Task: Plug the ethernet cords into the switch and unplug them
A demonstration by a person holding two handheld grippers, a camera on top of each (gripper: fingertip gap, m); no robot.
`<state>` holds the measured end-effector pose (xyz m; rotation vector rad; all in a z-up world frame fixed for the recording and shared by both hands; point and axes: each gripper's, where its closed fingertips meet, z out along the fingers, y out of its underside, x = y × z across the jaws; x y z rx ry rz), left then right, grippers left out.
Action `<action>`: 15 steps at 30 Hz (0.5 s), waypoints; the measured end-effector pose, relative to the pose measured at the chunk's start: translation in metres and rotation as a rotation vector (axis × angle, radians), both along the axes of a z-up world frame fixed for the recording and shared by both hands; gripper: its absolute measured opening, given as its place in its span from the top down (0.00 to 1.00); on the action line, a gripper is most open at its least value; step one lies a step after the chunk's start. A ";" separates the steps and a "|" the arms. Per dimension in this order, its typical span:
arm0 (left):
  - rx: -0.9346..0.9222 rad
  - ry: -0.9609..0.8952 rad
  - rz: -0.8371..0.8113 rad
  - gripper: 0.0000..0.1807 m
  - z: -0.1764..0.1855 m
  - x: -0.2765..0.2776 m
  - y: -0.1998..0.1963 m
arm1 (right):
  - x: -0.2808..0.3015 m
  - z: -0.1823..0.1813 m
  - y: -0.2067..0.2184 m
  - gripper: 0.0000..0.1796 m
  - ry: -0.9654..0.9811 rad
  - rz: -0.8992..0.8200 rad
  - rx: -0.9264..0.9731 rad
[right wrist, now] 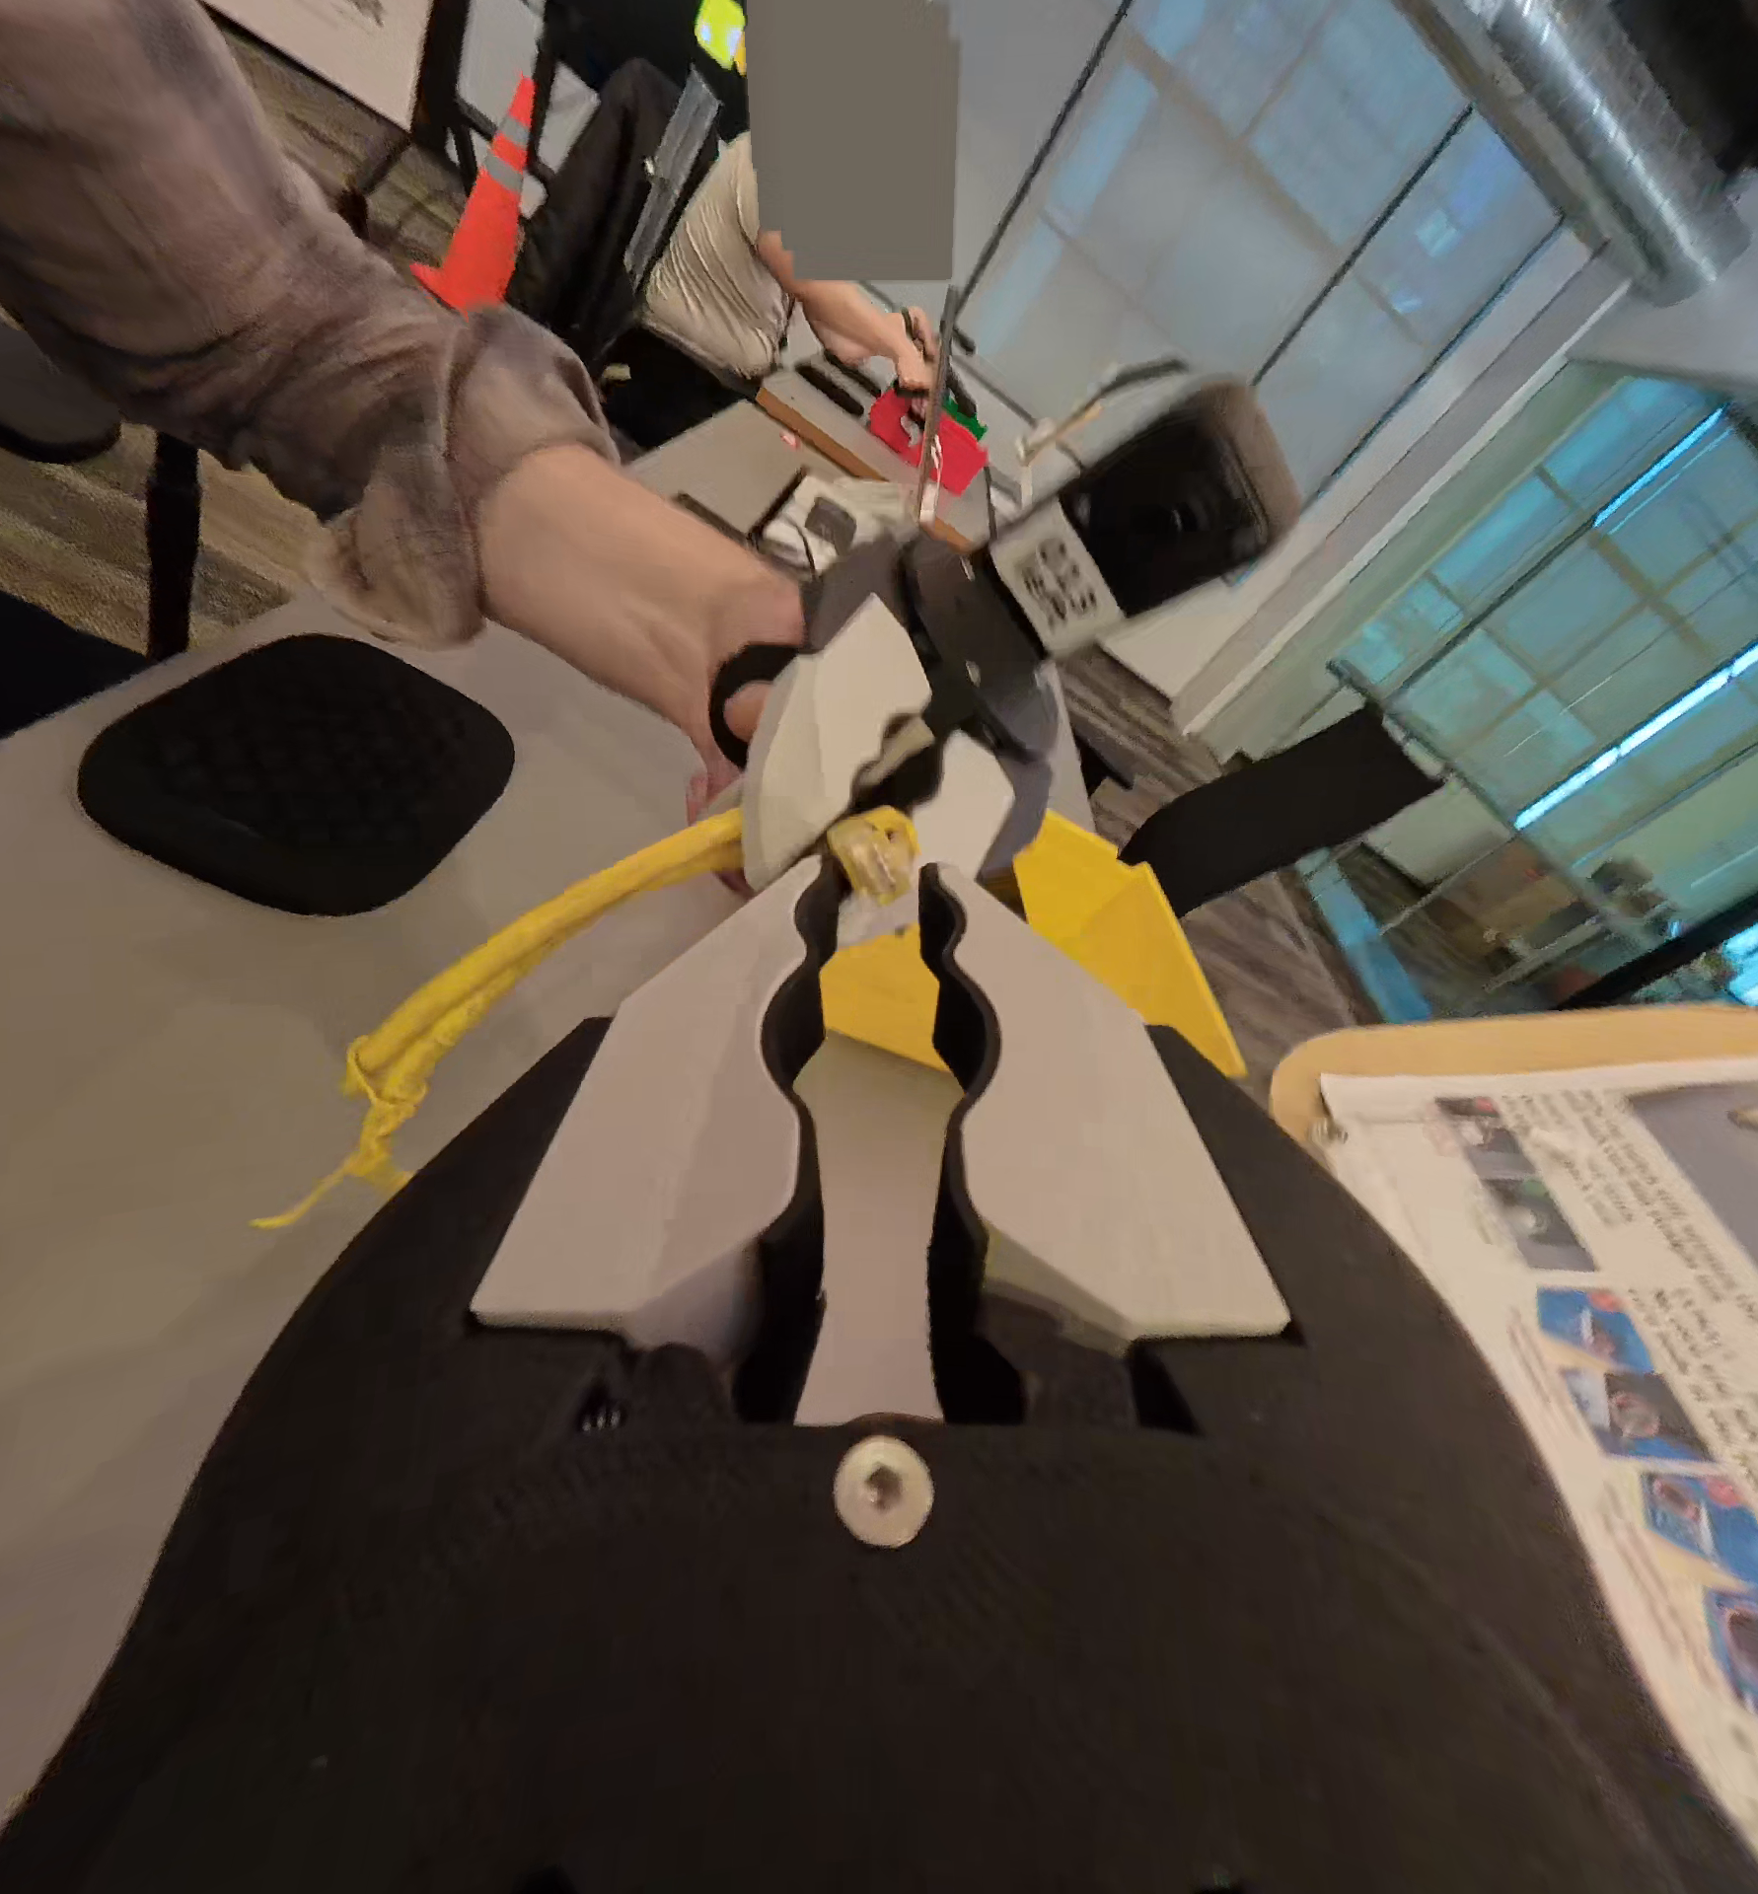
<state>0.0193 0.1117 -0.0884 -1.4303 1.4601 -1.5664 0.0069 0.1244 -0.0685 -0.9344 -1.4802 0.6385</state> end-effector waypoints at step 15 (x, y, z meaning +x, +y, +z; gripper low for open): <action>0.713 0.346 0.521 0.94 -0.023 -0.001 0.038 | 0.006 -0.019 0.013 0.94 -0.041 0.072 -0.431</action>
